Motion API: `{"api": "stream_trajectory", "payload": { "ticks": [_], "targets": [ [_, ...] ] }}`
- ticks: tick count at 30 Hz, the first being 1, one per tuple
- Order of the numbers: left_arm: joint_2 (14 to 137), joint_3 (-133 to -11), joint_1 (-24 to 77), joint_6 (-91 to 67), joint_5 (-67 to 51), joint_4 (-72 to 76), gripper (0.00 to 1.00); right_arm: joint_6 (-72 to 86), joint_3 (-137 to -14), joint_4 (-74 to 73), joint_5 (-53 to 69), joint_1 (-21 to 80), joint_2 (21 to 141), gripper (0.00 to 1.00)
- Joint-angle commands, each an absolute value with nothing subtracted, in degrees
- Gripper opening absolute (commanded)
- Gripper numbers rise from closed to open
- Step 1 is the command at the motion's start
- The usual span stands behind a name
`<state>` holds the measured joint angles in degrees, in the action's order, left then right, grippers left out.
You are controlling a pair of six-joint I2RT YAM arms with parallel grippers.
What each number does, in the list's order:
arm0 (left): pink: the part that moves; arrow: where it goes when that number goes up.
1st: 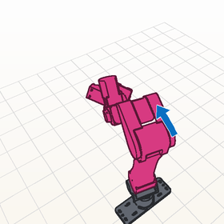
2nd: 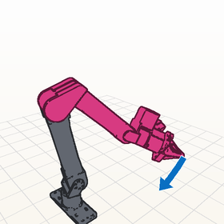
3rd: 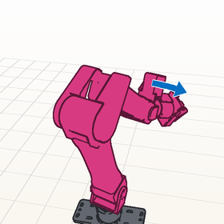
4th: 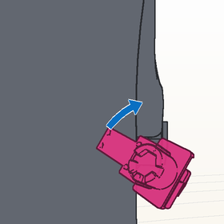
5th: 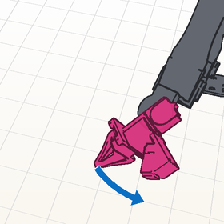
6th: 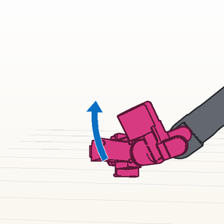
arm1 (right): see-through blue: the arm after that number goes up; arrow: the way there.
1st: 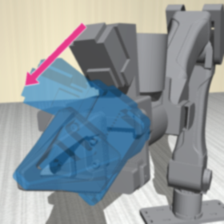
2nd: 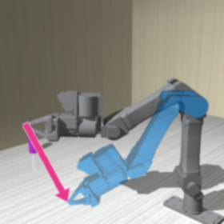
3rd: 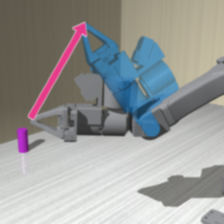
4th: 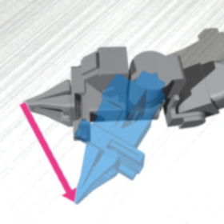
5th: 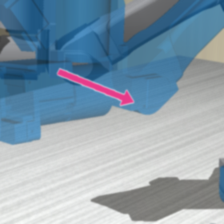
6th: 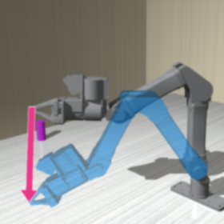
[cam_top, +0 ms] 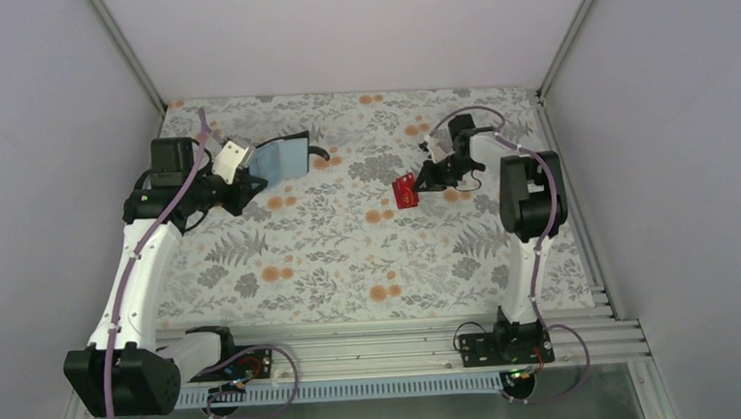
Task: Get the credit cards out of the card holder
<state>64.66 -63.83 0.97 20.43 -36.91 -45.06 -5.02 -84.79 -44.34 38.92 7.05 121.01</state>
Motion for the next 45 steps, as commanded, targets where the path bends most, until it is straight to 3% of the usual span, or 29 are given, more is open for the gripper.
{"api": "stream_trajectory", "payload": {
  "ticks": [1,14,26,31,35,37,41,45],
  "targets": [
    [64.77,-63.75,0.92,20.57,-38.99,-44.28,0.02,-6.31,-86.8,-46.59,34.98,7.08,123.1,0.04],
    [64.83,-63.85,0.88,20.66,-39.55,-44.39,0.02,-6.9,-88.74,-47.99,32.7,7.08,125.36,0.05],
    [64.86,-63.87,0.9,20.96,-40.49,-44.74,0.02,-4.02,-90.23,-48.1,25.18,7.12,122.58,0.34],
    [65.03,-64.11,0.88,21.76,-43.79,-45.53,0.02,-0.94,-89.76,-45.37,17.21,10.35,112.85,0.41],
    [65.03,-64.52,0.88,22.46,-46.2,-46.26,0.02,-0.74,-85.94,-37.59,10.78,19.58,98.99,0.45],
    [65.03,-64.6,0.88,22.91,-47.83,-46.71,0.02,-0.57,-82.49,-30.42,12.9,25.57,90.83,0.45],
    [65.1,-65.14,0.87,24.57,-52.21,-48.09,0.03,1.69,-72.05,-9.16,29.53,35.6,77.64,0.49],
    [64.92,-65.84,0.88,28.25,-59.14,-51.11,0.02,6.61,-68.3,1.33,21.15,43.69,74.8,0.6]
  ]
}}
